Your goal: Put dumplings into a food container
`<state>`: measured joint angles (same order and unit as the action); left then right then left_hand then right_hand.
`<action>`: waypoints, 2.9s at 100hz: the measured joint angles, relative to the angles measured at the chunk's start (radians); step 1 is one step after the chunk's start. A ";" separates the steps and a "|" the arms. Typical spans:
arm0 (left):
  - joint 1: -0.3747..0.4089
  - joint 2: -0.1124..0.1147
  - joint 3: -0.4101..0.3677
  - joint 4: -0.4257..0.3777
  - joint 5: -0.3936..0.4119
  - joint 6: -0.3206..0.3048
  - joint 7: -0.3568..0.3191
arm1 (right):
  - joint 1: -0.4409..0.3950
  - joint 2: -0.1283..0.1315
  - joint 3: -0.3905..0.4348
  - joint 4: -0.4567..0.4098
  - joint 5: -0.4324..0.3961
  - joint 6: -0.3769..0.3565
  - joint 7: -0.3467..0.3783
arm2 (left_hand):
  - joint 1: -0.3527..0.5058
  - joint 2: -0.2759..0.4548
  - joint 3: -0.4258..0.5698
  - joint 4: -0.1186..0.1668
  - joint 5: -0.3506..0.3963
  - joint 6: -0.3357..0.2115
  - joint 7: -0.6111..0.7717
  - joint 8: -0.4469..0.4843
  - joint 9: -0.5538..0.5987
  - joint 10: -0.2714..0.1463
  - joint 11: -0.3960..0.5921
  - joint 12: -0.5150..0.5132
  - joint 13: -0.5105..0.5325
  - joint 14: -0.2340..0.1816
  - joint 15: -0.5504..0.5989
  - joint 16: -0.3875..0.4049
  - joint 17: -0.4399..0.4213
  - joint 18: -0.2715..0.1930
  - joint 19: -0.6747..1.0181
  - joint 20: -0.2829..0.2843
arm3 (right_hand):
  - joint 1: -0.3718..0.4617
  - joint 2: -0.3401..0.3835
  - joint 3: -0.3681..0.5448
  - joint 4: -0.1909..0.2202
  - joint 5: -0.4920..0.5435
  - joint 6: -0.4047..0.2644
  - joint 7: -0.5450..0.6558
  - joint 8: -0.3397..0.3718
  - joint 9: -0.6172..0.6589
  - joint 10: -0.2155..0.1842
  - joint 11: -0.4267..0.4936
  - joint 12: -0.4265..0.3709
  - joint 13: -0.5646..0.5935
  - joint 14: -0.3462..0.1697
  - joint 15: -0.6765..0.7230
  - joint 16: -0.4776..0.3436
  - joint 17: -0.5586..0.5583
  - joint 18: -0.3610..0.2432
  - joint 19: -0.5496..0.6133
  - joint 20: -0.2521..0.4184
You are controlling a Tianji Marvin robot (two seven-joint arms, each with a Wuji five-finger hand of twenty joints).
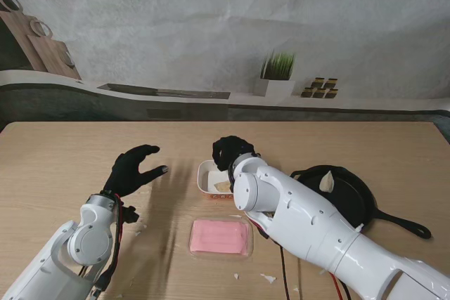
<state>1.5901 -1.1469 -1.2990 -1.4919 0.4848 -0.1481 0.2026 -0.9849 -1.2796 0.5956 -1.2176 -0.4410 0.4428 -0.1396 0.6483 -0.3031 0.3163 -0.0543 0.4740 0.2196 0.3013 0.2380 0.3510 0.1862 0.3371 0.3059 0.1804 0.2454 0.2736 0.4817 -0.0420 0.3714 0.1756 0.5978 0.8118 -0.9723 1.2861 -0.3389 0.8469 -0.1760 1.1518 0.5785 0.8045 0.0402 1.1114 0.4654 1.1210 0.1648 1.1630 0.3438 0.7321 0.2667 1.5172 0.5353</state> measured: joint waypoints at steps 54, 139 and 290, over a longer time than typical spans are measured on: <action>-0.001 0.000 -0.002 0.000 0.006 0.002 0.001 | 0.013 0.023 -0.035 -0.040 -0.026 0.034 0.115 | 0.000 0.000 0.000 0.000 0.000 -0.018 0.000 0.000 0.000 0.000 0.000 0.000 0.000 0.000 0.000 0.000 0.000 0.000 0.000 0.000 | -0.199 0.200 -0.028 0.173 -0.500 0.112 -0.166 -0.076 -0.470 0.014 0.014 0.026 -0.486 -0.010 -0.095 0.209 -0.418 -0.127 -0.045 0.041; -0.002 0.002 -0.005 0.001 0.018 -0.002 -0.005 | -0.536 0.214 0.660 -0.542 -0.652 -0.219 0.375 | 0.000 0.000 0.000 0.000 0.000 -0.019 0.000 0.001 0.000 0.000 0.000 0.000 0.000 0.000 0.000 0.000 -0.001 0.000 0.000 0.000 | -0.322 0.222 -0.138 0.173 -0.573 0.155 -0.216 -0.155 -0.541 -0.009 -0.027 0.002 -0.663 -0.001 -0.261 0.183 -0.559 -0.155 -0.208 0.052; -0.046 0.008 0.051 0.044 0.039 0.019 -0.031 | -0.353 0.354 0.632 0.037 -0.959 -0.808 0.096 | 0.000 0.000 0.000 0.000 0.001 -0.030 0.000 0.010 0.005 0.000 0.000 0.000 0.000 0.000 0.000 0.000 -0.001 0.000 0.000 0.000 | -0.360 0.124 -0.060 0.173 -0.612 -0.089 -0.219 -0.127 -0.518 -0.212 -0.149 -0.018 -0.701 -0.195 -0.392 0.122 -0.499 -0.268 -0.324 0.011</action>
<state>1.5438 -1.1387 -1.2476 -1.4481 0.5239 -0.1293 0.1720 -1.3376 -0.9260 1.2274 -1.1808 -1.3997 -0.3652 -0.0439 0.6483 -0.3030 0.3163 -0.0543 0.4747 0.1894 0.3008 0.2481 0.3557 0.1862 0.3371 0.3059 0.1804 0.2456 0.2737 0.4817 -0.0431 0.3714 0.1755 0.5978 0.4517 -0.8486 1.2259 -0.1662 0.2347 -0.2654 0.9325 0.4513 0.2870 -0.1718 0.9628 0.4469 0.4198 -0.0306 0.7713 0.4659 0.2327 -0.0010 1.1933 0.5459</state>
